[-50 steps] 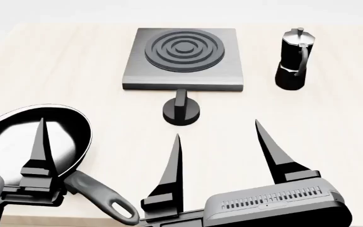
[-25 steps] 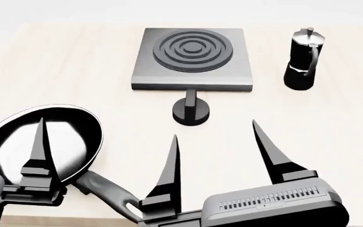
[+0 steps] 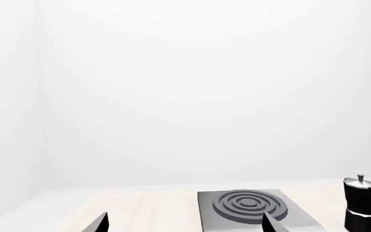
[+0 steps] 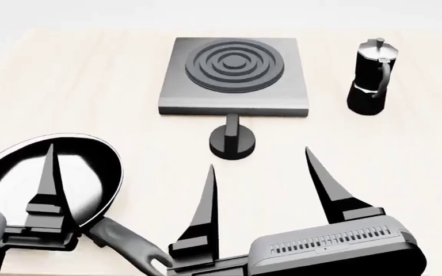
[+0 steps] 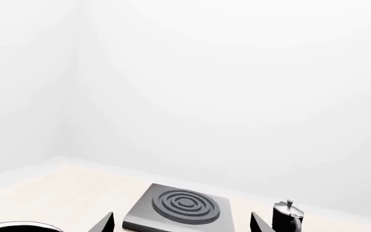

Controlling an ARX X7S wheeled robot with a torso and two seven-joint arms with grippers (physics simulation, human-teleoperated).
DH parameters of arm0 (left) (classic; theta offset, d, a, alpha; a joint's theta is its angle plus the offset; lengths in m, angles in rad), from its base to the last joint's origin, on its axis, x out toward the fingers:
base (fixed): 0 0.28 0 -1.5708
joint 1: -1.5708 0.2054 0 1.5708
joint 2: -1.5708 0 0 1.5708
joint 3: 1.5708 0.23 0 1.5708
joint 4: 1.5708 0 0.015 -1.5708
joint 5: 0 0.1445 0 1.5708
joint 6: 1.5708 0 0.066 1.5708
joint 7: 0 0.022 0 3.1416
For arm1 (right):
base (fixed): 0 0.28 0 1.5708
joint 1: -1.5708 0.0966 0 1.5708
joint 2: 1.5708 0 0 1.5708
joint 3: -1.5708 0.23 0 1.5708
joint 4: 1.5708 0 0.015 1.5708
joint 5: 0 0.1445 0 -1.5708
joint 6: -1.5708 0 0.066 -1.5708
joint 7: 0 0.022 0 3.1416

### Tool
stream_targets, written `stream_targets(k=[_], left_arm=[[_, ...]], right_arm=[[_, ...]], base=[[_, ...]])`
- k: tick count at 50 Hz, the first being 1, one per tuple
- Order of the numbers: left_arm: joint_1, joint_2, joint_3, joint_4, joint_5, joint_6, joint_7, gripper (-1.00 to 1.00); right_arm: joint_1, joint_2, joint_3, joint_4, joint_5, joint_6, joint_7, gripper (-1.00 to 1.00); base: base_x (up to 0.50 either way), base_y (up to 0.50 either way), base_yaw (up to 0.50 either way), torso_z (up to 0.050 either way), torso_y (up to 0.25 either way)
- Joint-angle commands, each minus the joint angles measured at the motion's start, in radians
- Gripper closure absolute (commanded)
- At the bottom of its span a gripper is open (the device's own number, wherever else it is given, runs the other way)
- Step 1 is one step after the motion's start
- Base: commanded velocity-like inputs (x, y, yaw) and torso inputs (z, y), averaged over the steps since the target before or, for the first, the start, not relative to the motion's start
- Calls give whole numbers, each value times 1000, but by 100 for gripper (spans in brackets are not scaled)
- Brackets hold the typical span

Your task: Turn on the stove.

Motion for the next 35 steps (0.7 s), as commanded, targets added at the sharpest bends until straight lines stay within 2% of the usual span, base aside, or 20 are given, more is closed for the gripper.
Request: stream_targets(k=[1,35], left_arm=[[-2,-4,4,-7,-4,4,-4,-100],[-5,-19,9,3,-20,1,-20,-100]], right_arm=[[2,-1,5,6,13,-3,5,-100],[9,12,0,-3,34,5,30,-100]], base=[[219,0,0,0,0],[220,0,0,0,0]])
